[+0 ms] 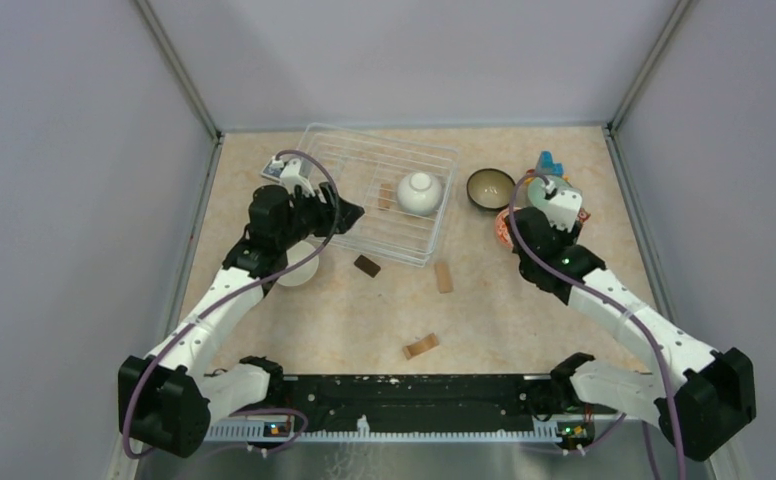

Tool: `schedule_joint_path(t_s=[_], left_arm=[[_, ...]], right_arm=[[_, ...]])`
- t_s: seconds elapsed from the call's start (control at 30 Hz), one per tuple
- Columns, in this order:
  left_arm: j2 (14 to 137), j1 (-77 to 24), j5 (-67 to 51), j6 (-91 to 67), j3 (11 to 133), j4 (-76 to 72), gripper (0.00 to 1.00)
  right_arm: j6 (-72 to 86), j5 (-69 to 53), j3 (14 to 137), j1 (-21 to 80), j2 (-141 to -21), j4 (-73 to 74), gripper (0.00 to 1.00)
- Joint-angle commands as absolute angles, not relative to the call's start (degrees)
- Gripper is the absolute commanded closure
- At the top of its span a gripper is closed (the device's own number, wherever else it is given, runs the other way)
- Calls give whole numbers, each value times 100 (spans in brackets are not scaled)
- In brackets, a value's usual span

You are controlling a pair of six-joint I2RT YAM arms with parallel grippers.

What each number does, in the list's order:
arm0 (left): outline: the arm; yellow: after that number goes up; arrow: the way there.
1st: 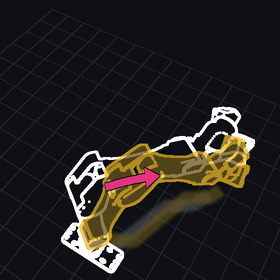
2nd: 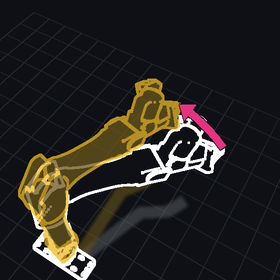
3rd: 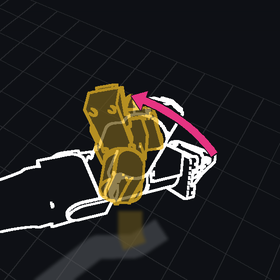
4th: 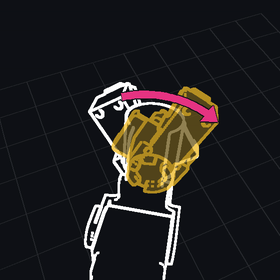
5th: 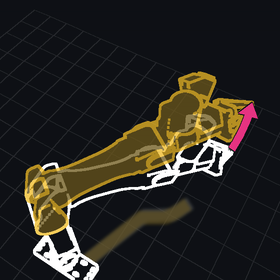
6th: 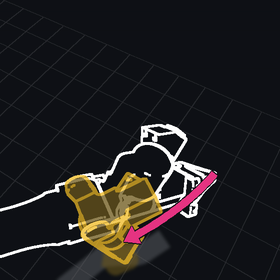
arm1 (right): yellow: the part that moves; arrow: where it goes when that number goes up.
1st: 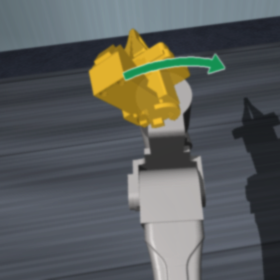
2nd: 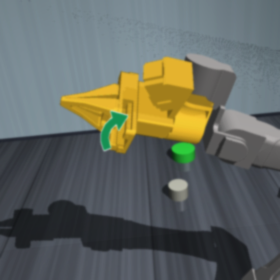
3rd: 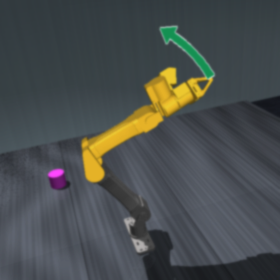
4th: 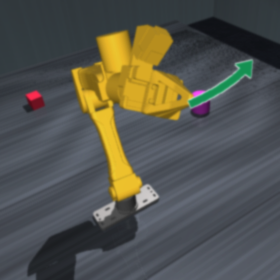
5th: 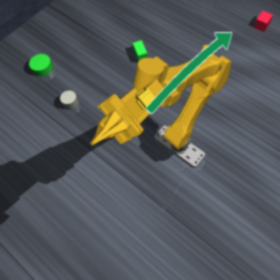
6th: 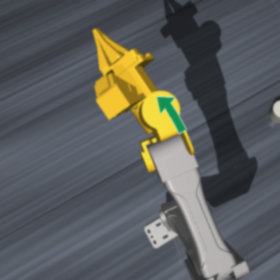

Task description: Unload the bowls from the dish rack

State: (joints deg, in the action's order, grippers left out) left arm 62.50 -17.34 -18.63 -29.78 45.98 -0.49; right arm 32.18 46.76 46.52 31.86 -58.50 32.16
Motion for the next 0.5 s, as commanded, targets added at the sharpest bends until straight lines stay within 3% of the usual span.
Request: schedule_joint_path(t_s=[0.0,0.37,0.4,0.47], left_arm=[[6192,-1758,-2146,-3065,4537,-442,37],[6180,-1758,-2256,-3109,4379,-597,36],[6178,-1753,-2258,-3111,4384,-598,36],[6165,-1758,-2234,-3107,4377,-598,36]], right_arm=[[4377,5154,4893,2944,-6348,4032,100],[5572,5074,4914,2487,-7316,4986,100],[5538,5098,4884,2487,-7329,4924,97],[5374,5057,4789,2480,-7318,4717,71]])
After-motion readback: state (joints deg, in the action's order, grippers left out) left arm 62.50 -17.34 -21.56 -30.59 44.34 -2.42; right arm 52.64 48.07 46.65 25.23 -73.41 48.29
